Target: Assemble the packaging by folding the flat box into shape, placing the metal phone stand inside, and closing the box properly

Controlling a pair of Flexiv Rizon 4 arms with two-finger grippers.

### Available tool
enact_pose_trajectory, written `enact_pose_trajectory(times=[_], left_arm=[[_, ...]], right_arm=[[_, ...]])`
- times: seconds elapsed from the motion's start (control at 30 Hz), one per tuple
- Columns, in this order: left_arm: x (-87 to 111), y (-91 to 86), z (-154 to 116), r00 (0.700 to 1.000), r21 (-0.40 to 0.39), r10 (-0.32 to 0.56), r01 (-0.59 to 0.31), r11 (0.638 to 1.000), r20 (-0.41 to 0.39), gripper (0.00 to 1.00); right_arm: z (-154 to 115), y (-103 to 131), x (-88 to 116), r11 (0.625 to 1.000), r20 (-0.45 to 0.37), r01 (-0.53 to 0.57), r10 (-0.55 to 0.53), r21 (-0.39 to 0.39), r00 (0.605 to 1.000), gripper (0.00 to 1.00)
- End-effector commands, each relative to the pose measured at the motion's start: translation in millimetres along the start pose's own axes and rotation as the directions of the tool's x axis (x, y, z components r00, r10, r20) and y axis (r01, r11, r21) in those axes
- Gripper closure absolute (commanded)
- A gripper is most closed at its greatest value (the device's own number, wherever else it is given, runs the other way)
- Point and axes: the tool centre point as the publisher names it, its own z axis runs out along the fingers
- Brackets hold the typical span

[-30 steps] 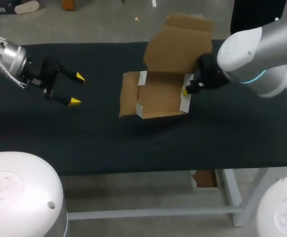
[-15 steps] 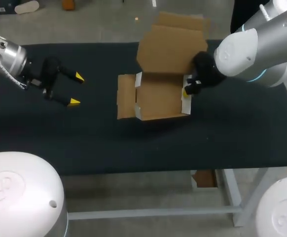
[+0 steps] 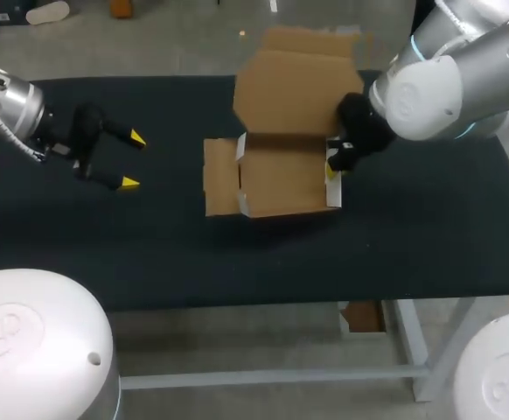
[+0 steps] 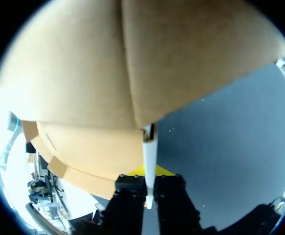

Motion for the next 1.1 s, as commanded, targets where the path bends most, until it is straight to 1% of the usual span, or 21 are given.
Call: enact_pose_trajectory(times=[0.03,0.3,0.33,0.4,0.47,0.53,0.57,0.6,0.63,0.7,0.83,1.1], left_arm=[[4.0,-2.1,-2.1,1.0,-0.008,0.004,-0.004,1.0,0.008,0.0],[5.0,2.6,1.2,0.999,-0.028,0.025,-0.024,0.999,0.024,0.0],[5.0,3.3,1.9,0.999,-0.029,0.019,-0.018,0.999,0.026,0.0],[5.0,4.3,3.7,0.999,-0.038,0.007,-0.006,0.999,0.032,0.0],[5.3,5.1,5.1,0.999,-0.032,0.003,-0.002,0.999,0.034,0.0],[5.5,5.8,6.9,0.999,-0.038,-0.005,0.006,0.999,0.039,0.0],[5.7,5.8,7.4,0.999,-0.039,-0.004,0.006,0.999,0.04,0.0],[5.8,5.7,7.7,0.999,-0.051,-0.004,0.007,0.999,0.045,0.0],[5.8,5.6,8.1,0.999,-0.052,-0.003,0.006,0.999,0.045,0.0],[5.8,5.7,8.1,0.999,-0.049,-0.001,0.003,0.999,0.047,0.0],[4.7,7.6,5.9,0.999,-0.051,-0.004,0.006,0.999,0.052,0.0],[4.7,7.6,5.9,0.999,-0.051,-0.004,0.006,0.999,0.052,0.0]], right_arm=[[-3.5,1.0,5.0,0.999,0.02,-0.007,0.006,0.047,1.0,1.0],[-3.7,-7.6,2.5,0.992,0.05,-0.059,0.054,0.107,0.997,1.0],[-3.8,-9.1,0.8,0.991,0.072,-0.085,0.077,0.107,0.994,1.0],[-3.6,-11.0,-1.6,0.988,0.081,-0.113,0.104,0.107,0.991,1.0],[-2.4,-13.6,-6.0,0.98,0.122,-0.169,0.156,0.103,0.98,1.0],[1.7,-17.0,-9.5,0.972,0.116,-0.205,0.192,0.116,0.975,1.0],[4.2,-18.1,-10.5,0.967,0.148,-0.224,0.205,0.122,0.968,1.0],[5.4,-18.7,-10.7,0.966,0.144,-0.226,0.207,0.127,0.968,1.0],[6.8,-19.7,-10.1,0.964,0.118,-0.227,0.212,0.135,0.97,1.0],[8.1,-20.7,-9.2,0.963,0.132,-0.235,0.217,0.136,0.967,1.0],[8.7,-20.8,-4.1,0.963,0.108,-0.222,0.207,0.15,0.972,1.0],[8.7,-20.8,-4.1,0.963,0.108,-0.222,0.207,0.15,0.972,1.0]])
